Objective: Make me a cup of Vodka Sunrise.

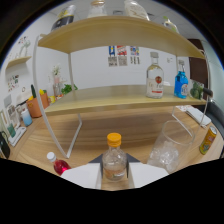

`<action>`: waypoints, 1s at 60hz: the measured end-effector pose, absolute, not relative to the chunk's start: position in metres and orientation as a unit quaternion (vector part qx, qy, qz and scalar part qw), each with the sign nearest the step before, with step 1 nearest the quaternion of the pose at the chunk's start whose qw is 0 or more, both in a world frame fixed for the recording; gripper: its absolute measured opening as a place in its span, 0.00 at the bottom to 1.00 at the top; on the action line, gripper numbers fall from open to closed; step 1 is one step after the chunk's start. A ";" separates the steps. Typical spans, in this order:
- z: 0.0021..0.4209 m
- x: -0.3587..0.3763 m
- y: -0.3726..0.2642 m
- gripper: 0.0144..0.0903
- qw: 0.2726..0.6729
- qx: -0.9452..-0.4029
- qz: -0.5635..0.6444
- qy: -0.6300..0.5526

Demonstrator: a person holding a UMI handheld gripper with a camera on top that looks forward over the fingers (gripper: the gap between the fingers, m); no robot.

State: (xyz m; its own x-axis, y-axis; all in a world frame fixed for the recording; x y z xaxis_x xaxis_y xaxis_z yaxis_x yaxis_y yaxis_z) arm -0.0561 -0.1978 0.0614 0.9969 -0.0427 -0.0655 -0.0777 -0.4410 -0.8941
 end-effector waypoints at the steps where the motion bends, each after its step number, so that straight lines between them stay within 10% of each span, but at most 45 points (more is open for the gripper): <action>1: 0.057 -0.057 -0.197 0.28 0.525 -0.850 0.015 0.034; 39: 0.017 -0.076 -0.193 0.31 0.474 -0.880 0.017 0.003; 54: 0.057 -0.077 -0.217 0.89 0.493 -0.869 0.037 -0.014; 60: 0.096 -0.075 -0.236 0.95 0.510 -0.859 0.046 -0.017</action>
